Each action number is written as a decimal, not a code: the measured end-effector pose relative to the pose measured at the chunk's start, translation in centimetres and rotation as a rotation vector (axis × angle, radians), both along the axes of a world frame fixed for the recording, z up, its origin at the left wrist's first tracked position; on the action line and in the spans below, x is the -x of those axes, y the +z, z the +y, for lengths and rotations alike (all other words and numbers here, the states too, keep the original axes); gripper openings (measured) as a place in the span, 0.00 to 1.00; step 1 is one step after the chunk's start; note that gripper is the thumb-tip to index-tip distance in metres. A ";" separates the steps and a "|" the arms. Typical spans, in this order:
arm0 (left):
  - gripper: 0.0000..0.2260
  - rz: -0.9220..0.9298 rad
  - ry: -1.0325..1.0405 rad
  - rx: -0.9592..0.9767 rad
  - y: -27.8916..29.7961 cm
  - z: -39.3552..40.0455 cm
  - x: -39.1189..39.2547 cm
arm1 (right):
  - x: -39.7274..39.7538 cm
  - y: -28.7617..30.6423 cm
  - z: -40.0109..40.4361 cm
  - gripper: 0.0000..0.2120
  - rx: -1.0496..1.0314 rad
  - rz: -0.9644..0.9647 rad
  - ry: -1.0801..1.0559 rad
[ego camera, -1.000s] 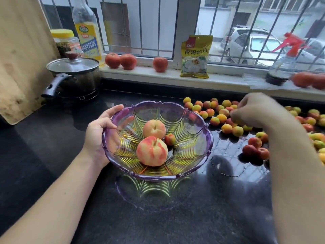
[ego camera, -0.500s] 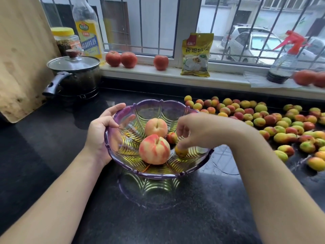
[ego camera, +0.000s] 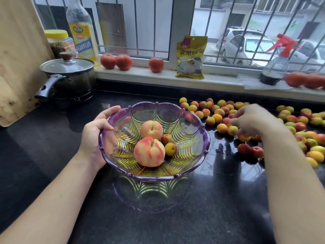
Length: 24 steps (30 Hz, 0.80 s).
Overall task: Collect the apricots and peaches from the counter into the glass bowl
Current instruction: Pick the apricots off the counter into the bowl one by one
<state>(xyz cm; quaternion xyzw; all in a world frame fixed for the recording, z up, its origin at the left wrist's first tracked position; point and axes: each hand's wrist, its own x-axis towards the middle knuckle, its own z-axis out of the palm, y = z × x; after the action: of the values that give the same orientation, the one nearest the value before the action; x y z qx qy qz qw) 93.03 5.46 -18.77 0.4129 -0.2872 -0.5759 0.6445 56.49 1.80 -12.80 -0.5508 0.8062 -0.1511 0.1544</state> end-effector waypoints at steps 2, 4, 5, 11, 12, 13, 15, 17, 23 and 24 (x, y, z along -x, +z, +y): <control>0.28 -0.009 -0.001 -0.005 0.1 0.0 0.1 | -1.1 -1.2 -0.5 0.05 -0.015 0.016 0.002; 0.29 -0.011 -0.001 -0.009 0.1 0.0 0.1 | -2.2 -2.4 -1.0 0.08 -0.005 0.099 -0.005; 0.29 -0.010 0.000 -0.013 0.1 0.0 0.1 | -2.6 -3.0 -1.2 0.11 0.015 0.153 -0.015; 0.29 0.014 0.003 -0.030 -0.2 -0.3 -0.4 | -3.8 -4.5 -1.4 0.08 0.059 0.288 -0.106; 0.29 0.014 0.004 -0.029 -0.3 -0.3 -0.4 | -3.9 -4.6 -1.4 0.06 0.065 0.299 -0.111; 0.29 0.014 0.004 -0.028 -0.3 -0.4 -0.4 | -4.0 -4.5 -1.4 0.05 0.067 0.298 -0.111; 0.29 0.018 0.001 -0.025 -0.3 -0.4 -0.4 | -4.1 -4.1 -1.1 0.02 0.069 0.258 -0.088; 0.28 0.020 0.001 -0.026 -0.3 -0.4 -0.4 | -4.1 -2.5 -0.8 0.04 0.123 0.129 -0.037; 0.27 0.029 -0.003 -0.024 -0.4 -0.4 -0.4 | -7.0 4.6 3.6 0.09 0.289 -0.372 0.546; 0.27 0.028 -0.005 -0.022 -0.4 -0.4 -0.4 | -7.9 4.6 4.0 0.08 0.197 -0.267 0.648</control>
<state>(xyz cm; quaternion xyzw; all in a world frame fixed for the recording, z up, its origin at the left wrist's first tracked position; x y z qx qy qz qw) 93.44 5.08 -19.20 0.4109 -0.2728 -0.5864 0.6425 64.34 5.81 -8.20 -0.7653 0.5443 -0.2416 0.2443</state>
